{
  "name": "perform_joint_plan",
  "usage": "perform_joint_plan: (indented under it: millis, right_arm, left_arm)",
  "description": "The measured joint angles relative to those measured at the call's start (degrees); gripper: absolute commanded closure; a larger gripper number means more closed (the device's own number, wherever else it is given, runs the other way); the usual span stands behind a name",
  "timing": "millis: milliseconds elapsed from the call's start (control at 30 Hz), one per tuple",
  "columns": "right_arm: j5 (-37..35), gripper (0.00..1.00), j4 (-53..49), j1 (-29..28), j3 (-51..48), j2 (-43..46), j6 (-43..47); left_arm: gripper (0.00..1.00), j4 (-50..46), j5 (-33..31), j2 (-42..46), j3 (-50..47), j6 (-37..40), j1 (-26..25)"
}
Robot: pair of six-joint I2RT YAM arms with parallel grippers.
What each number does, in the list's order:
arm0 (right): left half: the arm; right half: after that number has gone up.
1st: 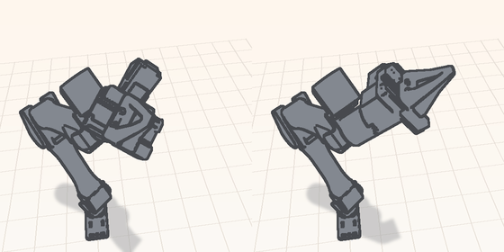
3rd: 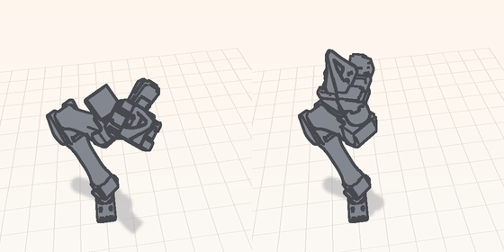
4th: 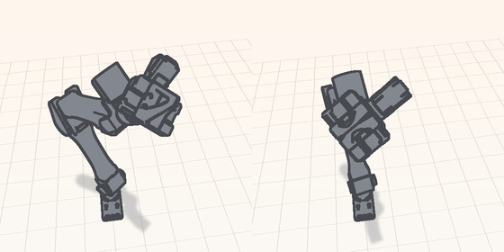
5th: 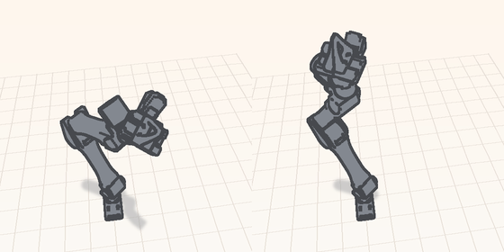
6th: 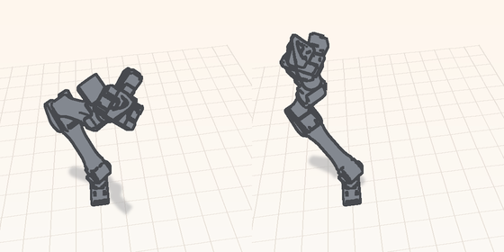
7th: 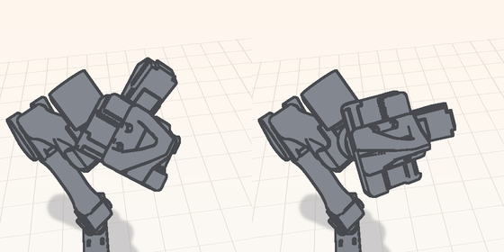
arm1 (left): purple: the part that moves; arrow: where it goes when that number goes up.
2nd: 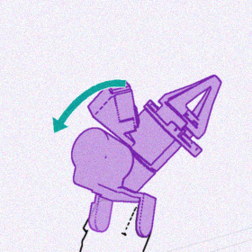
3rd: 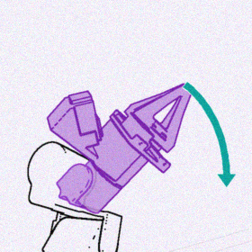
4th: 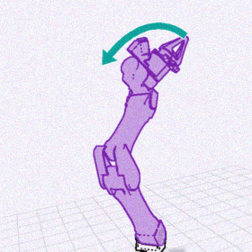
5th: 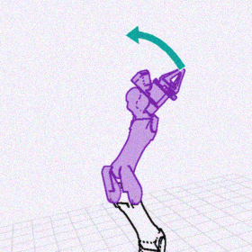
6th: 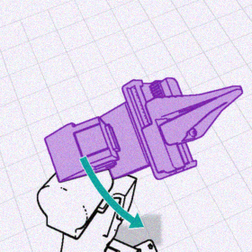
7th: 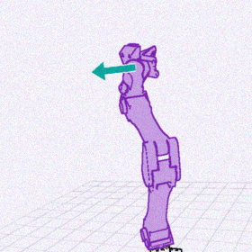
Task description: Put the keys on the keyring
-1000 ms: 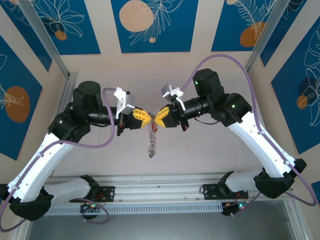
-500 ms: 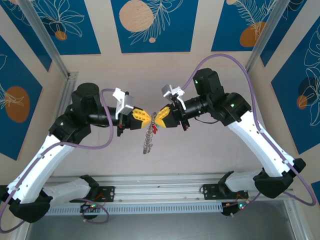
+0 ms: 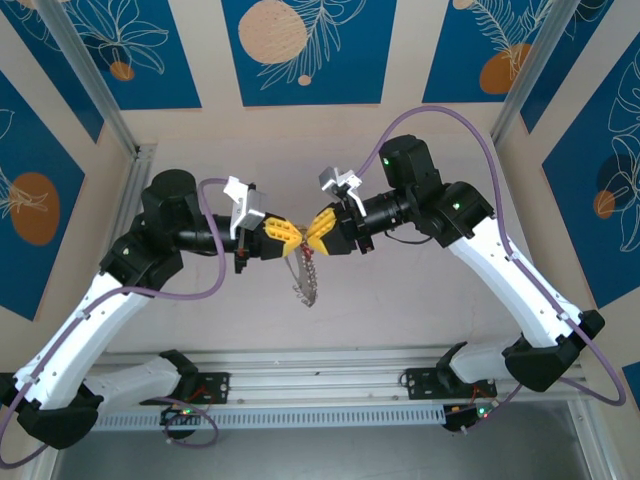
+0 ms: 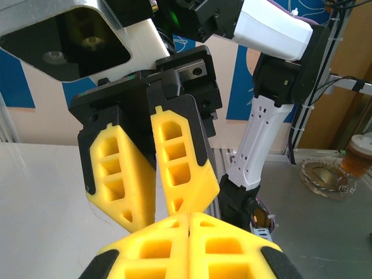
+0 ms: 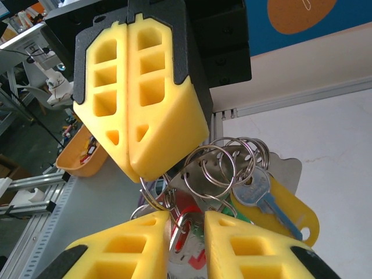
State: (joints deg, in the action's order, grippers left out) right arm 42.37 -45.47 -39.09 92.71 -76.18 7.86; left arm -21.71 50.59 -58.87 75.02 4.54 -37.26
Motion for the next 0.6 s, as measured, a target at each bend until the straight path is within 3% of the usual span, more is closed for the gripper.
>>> perform_joint_plan:
  millis: [267,400,600]
  right_arm:
    - [-0.1,0.73,1.5,-0.2,-1.7,0.2,-0.2]
    - [-0.5,0.64,2.5,-0.1,-1.8,0.3,-1.1]
    - [-3.1,0.58,6.5,2.4,-6.4,4.5,-3.8]
  left_arm:
    - [1.00,3.3,0.0,0.1,-1.1,-1.5,0.0]
    - [1.00,4.4,0.0,0.4,-1.3,-1.7,0.0]
    - [1.00,5.1,-0.1,1.3,-1.5,-1.7,0.0]
